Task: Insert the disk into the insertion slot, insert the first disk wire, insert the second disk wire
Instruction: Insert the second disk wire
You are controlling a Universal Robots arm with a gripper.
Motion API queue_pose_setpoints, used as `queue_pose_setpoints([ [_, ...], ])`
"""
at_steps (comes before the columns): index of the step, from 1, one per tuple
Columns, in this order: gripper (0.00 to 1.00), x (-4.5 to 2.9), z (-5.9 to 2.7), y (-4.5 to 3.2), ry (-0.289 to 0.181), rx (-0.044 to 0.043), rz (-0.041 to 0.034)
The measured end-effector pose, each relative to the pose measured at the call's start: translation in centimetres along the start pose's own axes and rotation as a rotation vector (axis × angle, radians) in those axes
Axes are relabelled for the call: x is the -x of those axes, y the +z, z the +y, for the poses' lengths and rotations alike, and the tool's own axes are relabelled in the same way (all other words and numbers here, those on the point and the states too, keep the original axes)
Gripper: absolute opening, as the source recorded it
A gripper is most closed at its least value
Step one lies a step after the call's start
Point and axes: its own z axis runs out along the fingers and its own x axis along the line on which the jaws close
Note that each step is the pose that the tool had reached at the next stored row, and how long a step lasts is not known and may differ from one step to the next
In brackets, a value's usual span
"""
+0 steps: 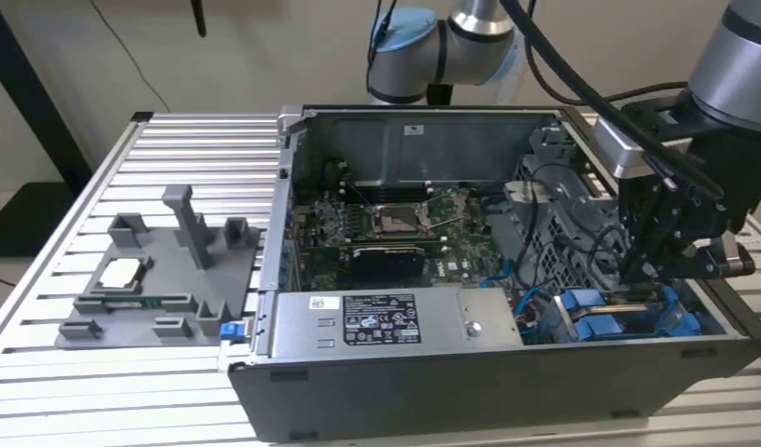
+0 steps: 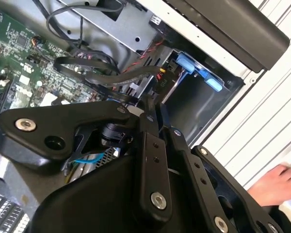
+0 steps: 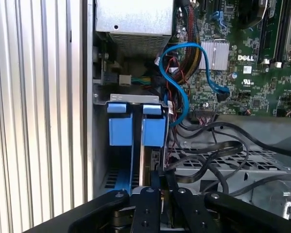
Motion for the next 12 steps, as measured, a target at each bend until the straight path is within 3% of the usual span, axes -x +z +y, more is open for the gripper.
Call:
queue_pose_setpoints([
  [2, 0.16, -0.05, 0.1, 0.25, 0.001, -0.0074, 0.0003],
  [7, 0.16, -0.06, 0.35, 0.46, 0.005, -0.0116, 0.001],
  [12, 0.16, -0.07, 0.56, 0.79, 0.006, -0.0297, 0.0015],
])
